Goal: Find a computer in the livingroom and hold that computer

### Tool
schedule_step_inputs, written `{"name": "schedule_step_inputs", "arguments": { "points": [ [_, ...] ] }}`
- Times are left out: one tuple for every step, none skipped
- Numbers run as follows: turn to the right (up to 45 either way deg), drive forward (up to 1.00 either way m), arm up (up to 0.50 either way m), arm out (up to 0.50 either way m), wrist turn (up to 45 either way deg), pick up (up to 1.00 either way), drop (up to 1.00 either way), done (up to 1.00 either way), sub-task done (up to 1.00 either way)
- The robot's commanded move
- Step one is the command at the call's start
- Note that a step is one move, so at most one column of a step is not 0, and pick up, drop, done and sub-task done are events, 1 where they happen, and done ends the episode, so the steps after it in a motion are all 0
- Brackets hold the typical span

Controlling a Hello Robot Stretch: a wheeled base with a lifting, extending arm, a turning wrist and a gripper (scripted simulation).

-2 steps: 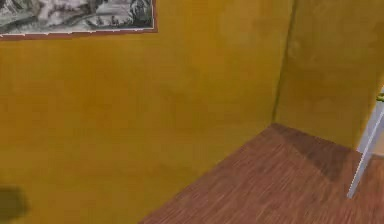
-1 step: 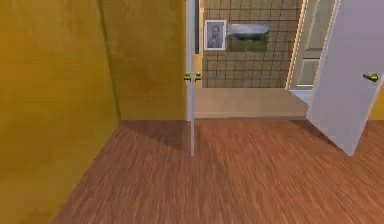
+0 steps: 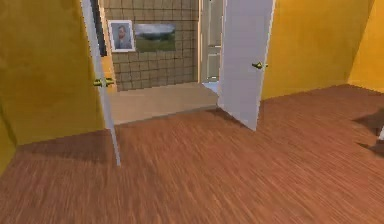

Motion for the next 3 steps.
{"name": "schedule_step_inputs", "arguments": {
  "points": [
    [0.0, 1.0, 0.0, 0.0, 0.0, 0.0, 0.0, 0.0, 0.0],
    [3.0, 0.0, 0.0, 0.0, 0.0, 0.0, 0.0, 0.0, 0.0],
    [0.0, 1.0, 0.0, 0.0, 0.0, 0.0, 0.0, 0.0, 0.0]
  ]
}}
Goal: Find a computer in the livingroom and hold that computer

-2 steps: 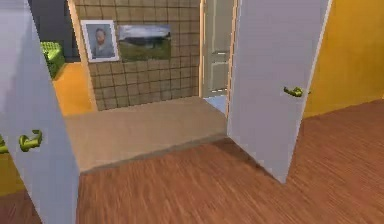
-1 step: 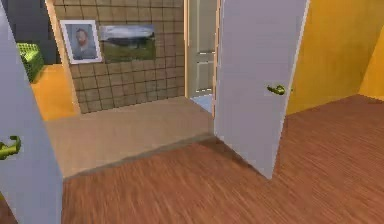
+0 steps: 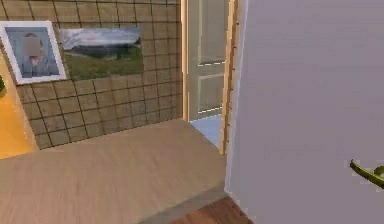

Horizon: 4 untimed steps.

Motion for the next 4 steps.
{"name": "schedule_step_inputs", "arguments": {
  "points": [
    [-24.0, 0.0, 0.0, 0.0, 0.0, 0.0, 0.0, 0.0, 0.0],
    [0.0, 0.45, 0.0, 0.0, 0.0, 0.0, 0.0, 0.0, 0.0],
    [-30.0, 0.0, 0.0, 0.0, 0.0, 0.0, 0.0, 0.0, 0.0],
    [0.0, 1.0, 0.0, 0.0, 0.0, 0.0, 0.0, 0.0, 0.0]
  ]
}}
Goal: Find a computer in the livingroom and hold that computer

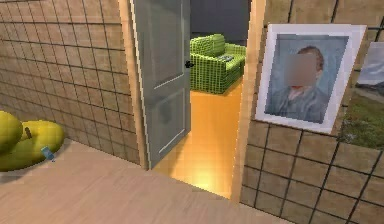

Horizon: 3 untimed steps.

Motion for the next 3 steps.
{"name": "schedule_step_inputs", "arguments": {
  "points": [
    [-6.0, 0.0, 0.0, 0.0, 0.0, 0.0, 0.0, 0.0, 0.0],
    [0.0, 0.4, 0.0, 0.0, 0.0, 0.0, 0.0, 0.0, 0.0],
    [-30.0, 0.0, 0.0, 0.0, 0.0, 0.0, 0.0, 0.0, 0.0]
  ]
}}
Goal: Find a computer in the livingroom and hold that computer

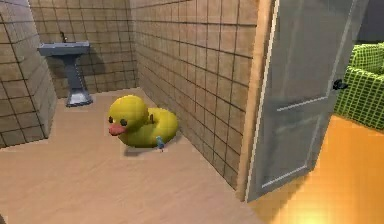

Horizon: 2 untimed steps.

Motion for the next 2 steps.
{"name": "schedule_step_inputs", "arguments": {
  "points": [
    [0.0, 0.6, 0.0, 0.0, 0.0, 0.0, 0.0, 0.0, 0.0],
    [45.0, 0.0, 0.0, 0.0, 0.0, 0.0, 0.0, 0.0, 0.0]
  ]
}}
